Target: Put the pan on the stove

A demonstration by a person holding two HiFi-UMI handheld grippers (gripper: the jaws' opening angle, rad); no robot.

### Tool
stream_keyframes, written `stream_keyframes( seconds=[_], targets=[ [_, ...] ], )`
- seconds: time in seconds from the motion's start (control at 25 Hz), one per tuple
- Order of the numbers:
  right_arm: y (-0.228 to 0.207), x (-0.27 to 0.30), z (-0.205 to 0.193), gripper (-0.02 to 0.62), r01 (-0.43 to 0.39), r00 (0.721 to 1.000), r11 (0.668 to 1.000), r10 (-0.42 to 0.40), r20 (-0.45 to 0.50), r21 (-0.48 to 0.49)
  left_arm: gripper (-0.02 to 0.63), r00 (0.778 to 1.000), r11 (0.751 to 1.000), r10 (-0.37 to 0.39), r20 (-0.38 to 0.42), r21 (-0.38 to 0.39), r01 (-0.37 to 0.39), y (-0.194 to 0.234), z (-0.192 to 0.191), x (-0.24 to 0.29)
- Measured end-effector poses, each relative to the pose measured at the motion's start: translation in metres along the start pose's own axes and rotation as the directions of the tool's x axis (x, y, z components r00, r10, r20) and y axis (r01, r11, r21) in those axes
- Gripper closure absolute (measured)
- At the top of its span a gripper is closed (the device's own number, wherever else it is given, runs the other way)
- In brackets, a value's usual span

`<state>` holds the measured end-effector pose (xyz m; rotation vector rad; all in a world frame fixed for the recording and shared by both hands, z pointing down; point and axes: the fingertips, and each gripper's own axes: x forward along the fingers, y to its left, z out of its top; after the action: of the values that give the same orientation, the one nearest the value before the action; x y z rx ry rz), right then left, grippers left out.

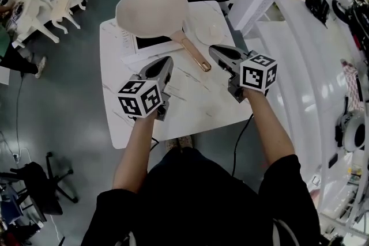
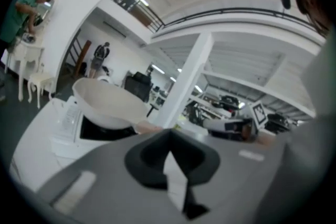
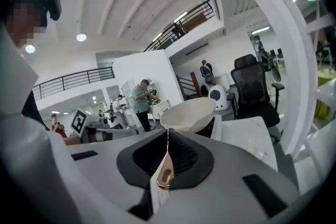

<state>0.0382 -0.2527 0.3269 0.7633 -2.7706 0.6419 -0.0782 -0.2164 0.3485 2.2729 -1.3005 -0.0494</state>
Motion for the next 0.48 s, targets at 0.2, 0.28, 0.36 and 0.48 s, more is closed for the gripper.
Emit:
stream_keyframes(
  seconds=[0.2, 0.28, 0.36, 0.48],
  targets=[
    [0.037, -0.013, 0.009, 0.574, 0.162, 0.986, 0.976, -0.154, 0.063, -0.148, 0.6, 0.997, 0.983, 0.071, 0.042, 0.167, -0.077, -0.017, 0.017, -0.036],
    [0.051, -0.017, 0.011, 0.574, 0.226, 0.973, 0.954, -0.211, 0.094, -0.199, 0.6, 0.992, 0.971, 0.102, 0.072, 0.209, -0.115, -0.02, 0.023, -0.051],
    [0.063, -0.02, 0.012, 0.574, 0.286, 0.956, 0.93, -0.261, 0.132, -0.23, 0.6, 0.987, 0.96, 0.126, 0.102, 0.238, -0.147, -0.024, 0.028, -0.067],
    [0.084, -0.028, 0.012, 0.574, 0.367, 0.927, 0.888, -0.322, 0.194, -0.276, 0.6, 0.976, 0.941, 0.154, 0.151, 0.278, -0.192, -0.033, 0.034, -0.089]
  ],
)
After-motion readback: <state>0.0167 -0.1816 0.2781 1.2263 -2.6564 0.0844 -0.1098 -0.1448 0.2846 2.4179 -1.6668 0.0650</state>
